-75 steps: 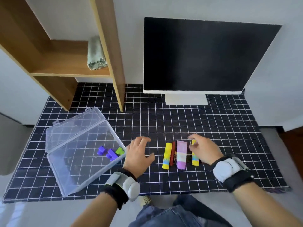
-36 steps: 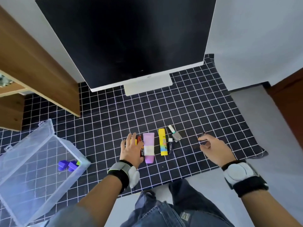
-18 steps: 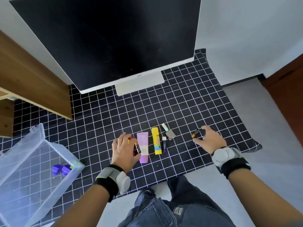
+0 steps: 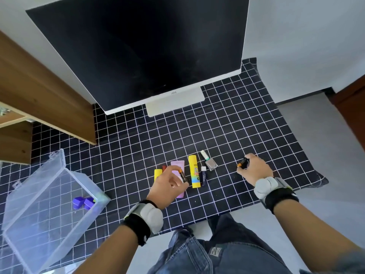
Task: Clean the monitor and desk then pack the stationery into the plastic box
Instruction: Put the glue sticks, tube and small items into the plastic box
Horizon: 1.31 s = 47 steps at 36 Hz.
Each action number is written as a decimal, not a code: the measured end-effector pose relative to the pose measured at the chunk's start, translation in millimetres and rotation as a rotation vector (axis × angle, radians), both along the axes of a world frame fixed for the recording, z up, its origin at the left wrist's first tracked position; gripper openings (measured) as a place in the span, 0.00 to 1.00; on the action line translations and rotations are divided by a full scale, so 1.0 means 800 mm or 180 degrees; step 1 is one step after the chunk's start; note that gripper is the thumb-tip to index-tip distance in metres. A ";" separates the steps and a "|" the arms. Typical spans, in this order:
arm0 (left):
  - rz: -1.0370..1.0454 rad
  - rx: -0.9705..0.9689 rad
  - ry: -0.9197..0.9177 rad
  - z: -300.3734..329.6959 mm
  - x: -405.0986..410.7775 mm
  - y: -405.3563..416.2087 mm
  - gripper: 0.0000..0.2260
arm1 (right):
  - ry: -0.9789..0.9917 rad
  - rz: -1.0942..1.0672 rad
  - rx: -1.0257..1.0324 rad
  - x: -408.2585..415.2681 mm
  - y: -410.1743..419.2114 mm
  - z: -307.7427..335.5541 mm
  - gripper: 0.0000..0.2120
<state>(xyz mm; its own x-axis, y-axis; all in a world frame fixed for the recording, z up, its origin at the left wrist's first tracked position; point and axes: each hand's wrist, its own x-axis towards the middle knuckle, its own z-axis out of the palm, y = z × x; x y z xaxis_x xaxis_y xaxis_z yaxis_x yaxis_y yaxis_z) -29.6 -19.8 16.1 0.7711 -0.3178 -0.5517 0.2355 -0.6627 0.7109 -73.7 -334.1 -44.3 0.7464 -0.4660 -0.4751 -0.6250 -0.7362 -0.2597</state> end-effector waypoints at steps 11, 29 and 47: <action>0.1286 -0.1714 0.1922 0.008 0.008 -0.037 0.21 | -0.0522 -0.0258 0.1010 -0.015 0.006 0.015 0.23; -0.0963 0.1749 -0.0289 -0.037 0.002 -0.131 0.18 | -0.0517 0.0071 0.0990 -0.031 -0.012 0.042 0.25; -0.0266 0.1828 0.0054 -0.031 -0.002 -0.153 0.14 | -0.0685 0.0602 0.1213 -0.007 -0.032 0.056 0.25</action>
